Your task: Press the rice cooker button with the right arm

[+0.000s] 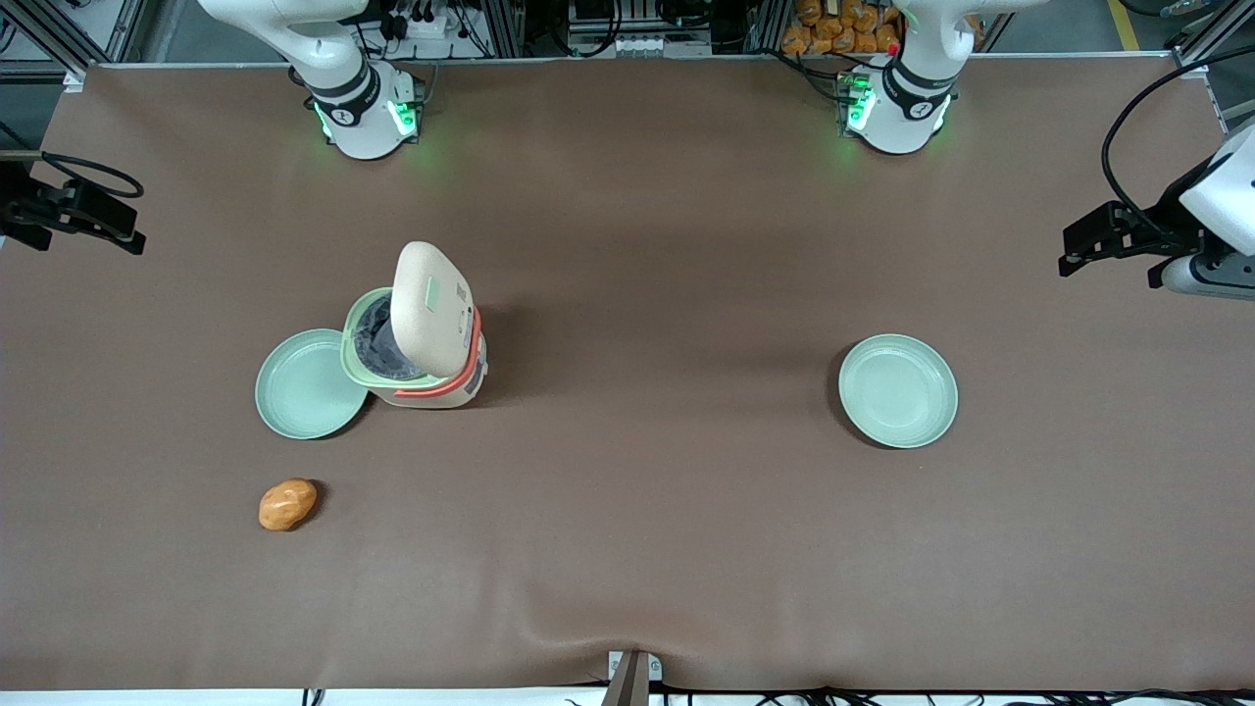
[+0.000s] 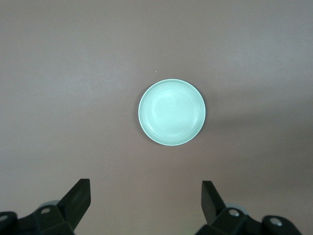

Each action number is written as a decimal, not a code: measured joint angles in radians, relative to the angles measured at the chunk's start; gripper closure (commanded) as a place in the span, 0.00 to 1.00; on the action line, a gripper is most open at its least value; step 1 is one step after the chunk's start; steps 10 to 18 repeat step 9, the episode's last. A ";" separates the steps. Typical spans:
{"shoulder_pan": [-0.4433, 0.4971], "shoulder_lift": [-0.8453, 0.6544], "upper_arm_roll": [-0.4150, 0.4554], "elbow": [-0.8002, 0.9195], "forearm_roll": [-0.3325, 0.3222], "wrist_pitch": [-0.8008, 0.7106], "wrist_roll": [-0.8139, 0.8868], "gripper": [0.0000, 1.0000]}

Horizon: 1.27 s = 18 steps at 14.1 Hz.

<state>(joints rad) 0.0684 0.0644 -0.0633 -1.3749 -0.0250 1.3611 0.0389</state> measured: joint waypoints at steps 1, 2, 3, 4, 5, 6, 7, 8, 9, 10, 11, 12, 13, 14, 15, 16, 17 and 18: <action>0.000 0.000 0.000 -0.002 -0.001 -0.008 -0.001 0.00; 0.000 0.000 0.000 -0.005 -0.001 -0.019 -0.001 0.00; 0.000 0.000 0.000 -0.009 -0.001 -0.029 -0.001 0.00; 0.000 0.000 0.000 -0.013 -0.001 -0.032 -0.001 0.00; -0.001 0.000 -0.001 -0.015 -0.001 -0.032 -0.001 0.00; -0.001 0.000 -0.001 -0.017 -0.001 -0.032 -0.001 0.00; -0.001 0.000 -0.001 -0.019 -0.001 -0.032 -0.001 0.00; -0.001 0.000 -0.001 -0.021 0.000 -0.032 -0.001 0.00; -0.001 0.000 -0.001 -0.023 0.002 -0.032 -0.001 0.00; -0.001 0.000 -0.001 -0.023 0.002 -0.032 -0.001 0.00; -0.001 0.000 -0.001 -0.023 0.002 -0.032 -0.001 0.00; -0.001 0.000 -0.001 -0.023 0.002 -0.032 -0.001 0.00; -0.001 0.000 -0.001 -0.023 0.002 -0.032 -0.001 0.00; -0.001 0.000 -0.001 -0.023 0.002 -0.032 -0.001 0.00; -0.001 0.000 -0.001 -0.023 0.002 -0.032 -0.001 0.00; -0.001 0.000 -0.001 -0.023 0.002 -0.032 -0.001 0.00; -0.001 0.000 -0.001 -0.023 0.002 -0.032 -0.001 0.00; -0.001 0.000 -0.001 -0.023 0.002 -0.032 -0.001 0.00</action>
